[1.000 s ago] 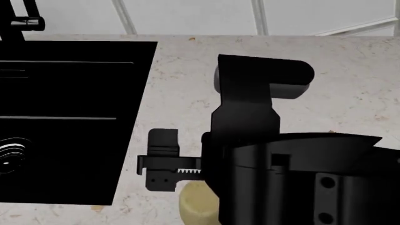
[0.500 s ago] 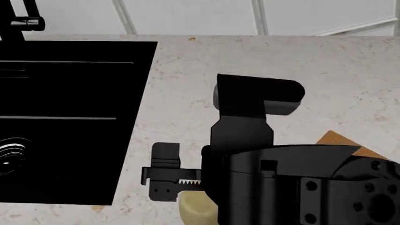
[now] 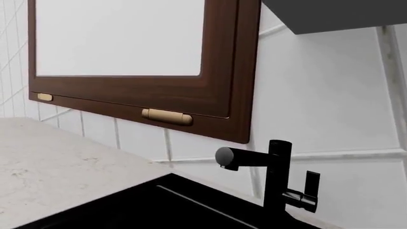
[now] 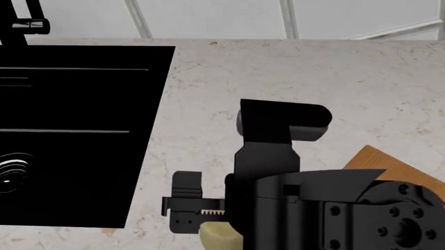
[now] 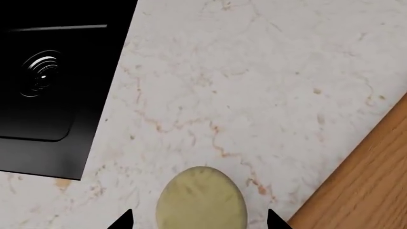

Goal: Pick up the wedge of cheese and place it on the slice of bread to prepare a simple cheese on bread dish.

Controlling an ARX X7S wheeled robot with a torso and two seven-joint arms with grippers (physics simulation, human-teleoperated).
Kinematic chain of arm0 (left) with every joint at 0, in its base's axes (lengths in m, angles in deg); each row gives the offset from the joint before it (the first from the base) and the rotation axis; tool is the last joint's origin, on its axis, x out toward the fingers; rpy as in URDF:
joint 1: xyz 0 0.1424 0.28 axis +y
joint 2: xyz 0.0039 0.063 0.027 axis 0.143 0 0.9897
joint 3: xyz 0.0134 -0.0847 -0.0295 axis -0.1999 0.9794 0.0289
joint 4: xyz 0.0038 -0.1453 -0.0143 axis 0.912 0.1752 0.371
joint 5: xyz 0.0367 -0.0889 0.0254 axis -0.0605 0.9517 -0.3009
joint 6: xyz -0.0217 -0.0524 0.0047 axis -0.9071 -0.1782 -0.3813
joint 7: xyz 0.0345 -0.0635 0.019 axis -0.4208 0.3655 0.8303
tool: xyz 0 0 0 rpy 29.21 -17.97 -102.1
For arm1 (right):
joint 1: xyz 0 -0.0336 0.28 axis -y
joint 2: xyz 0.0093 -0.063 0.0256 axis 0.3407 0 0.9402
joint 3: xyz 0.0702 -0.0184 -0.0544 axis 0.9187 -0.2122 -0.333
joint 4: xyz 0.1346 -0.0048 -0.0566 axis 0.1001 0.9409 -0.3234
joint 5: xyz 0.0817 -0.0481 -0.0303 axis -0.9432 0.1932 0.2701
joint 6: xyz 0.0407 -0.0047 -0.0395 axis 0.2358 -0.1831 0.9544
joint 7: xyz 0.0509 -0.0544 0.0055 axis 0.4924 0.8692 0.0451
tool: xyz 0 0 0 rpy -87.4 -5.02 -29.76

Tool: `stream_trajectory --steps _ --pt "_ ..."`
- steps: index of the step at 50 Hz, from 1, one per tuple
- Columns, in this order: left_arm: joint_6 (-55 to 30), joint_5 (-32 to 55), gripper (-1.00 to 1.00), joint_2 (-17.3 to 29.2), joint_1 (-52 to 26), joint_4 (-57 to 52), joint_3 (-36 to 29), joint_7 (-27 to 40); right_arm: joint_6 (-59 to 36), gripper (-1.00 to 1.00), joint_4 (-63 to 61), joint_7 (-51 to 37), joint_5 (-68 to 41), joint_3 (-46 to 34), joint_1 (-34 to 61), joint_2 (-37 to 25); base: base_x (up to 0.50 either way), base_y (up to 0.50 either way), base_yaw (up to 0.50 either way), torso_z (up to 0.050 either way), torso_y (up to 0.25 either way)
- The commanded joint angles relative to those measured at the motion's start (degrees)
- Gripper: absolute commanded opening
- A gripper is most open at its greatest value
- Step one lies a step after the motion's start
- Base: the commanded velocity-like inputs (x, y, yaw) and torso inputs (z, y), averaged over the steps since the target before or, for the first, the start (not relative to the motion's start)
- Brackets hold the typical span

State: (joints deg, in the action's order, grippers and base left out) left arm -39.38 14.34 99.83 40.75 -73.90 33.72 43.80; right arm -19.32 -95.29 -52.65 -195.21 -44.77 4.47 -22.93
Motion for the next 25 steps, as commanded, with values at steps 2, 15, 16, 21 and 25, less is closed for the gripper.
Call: stream_trajectory --steps 2,15,16,21,25 --pt "0.2 0.1 1.0 0.1 0.0 0.2 -0.1 0.0 -0.5 1.0 1.7 2.0 1.1 -0.8 -0.8 0.3 0.0 0.0 0.0 0.0 0.0" --pt "0.1 0.8 1.0 0.2 -0.1 0.6 -0.2 -0.7 -0.4 1.0 2.2 3.3 1.6 -1.5 -2.0 0.8 0.0 0.0 0.0 0.0 0.0" --pt "0.3 0.8 1.0 0.2 -0.1 0.6 -0.2 -0.7 -0.5 1.0 2.5 3.4 1.7 -1.6 -2.0 0.9 0.0 0.0 0.0 0.0 0.0" --pt "0.5 1.0 1.0 0.2 0.0 0.7 -0.1 -0.8 -0.5 1.0 3.2 3.9 1.7 -1.9 -2.3 1.2 0.0 0.0 0.0 0.0 0.0" --pt "0.4 1.1 1.0 0.2 0.0 0.6 0.0 -0.8 -0.7 1.0 4.0 4.4 2.0 -2.2 -2.4 1.2 0.0 0.0 0.0 0.0 0.0"
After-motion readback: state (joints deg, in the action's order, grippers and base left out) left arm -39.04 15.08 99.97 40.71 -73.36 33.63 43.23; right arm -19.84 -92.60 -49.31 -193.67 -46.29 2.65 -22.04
